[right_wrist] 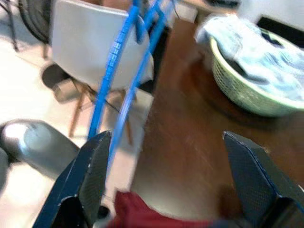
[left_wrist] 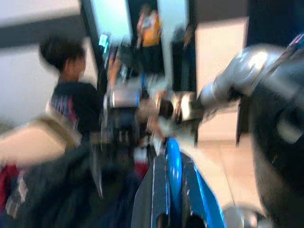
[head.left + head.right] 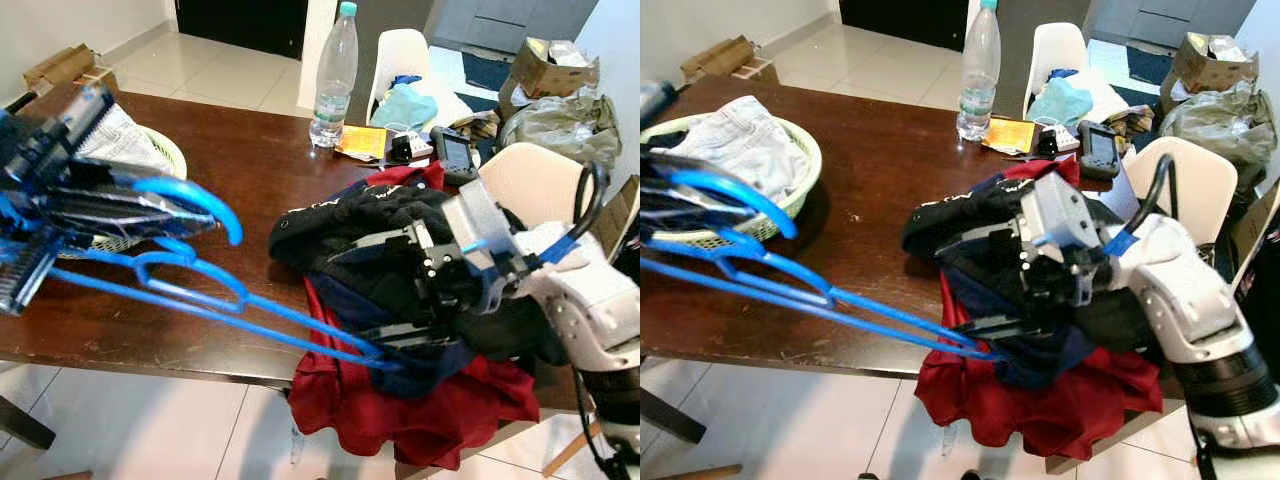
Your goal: Hang hanger
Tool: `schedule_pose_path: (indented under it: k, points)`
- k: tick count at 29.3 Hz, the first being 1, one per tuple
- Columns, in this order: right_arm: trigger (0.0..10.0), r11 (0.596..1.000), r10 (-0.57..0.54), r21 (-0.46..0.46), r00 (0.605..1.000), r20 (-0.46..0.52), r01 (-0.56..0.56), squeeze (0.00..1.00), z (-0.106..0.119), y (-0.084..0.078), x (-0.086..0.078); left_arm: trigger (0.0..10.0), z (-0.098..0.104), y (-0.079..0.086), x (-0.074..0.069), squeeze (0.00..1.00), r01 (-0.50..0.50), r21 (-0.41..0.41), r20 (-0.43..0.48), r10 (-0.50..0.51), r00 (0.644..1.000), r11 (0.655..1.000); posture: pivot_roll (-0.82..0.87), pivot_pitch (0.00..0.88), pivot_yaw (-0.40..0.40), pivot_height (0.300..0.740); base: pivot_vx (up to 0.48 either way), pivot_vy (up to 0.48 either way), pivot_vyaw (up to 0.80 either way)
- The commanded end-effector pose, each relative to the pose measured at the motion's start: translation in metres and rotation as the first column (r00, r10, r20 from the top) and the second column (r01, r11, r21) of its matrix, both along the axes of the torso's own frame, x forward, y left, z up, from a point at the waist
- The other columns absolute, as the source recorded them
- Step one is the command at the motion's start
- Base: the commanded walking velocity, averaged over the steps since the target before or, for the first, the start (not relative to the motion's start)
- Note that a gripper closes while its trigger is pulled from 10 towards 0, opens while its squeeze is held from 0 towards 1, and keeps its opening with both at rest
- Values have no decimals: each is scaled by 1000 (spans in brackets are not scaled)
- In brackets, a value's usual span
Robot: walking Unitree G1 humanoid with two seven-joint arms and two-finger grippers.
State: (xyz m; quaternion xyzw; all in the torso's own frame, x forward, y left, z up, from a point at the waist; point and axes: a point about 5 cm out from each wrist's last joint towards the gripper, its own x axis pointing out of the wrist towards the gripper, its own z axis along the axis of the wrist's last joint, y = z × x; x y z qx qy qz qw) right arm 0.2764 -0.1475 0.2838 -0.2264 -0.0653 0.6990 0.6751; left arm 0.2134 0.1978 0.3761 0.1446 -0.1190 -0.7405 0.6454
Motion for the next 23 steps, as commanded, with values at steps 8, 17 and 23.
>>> schedule_pose_path:
  k: [8,17,23]
  points:
    - [10000,983,-174,77,983,61,169,0,14,-21,15,10000,-9,11,9,0,-106,74,34,104,994,992,215,96,-51,740,0,0,0]
    - [10000,996,50,81,997,-53,-46,0,5,-8,-16,10000,-9,14,16,0,-149,54,82,144,986,987,212,101,-49,740,0,0,0]
    - [10000,991,43,128,995,-94,-30,0,-15,29,-17,10000,-7,9,22,0,-139,-4,126,139,982,990,209,104,-49,740,0,0,0]
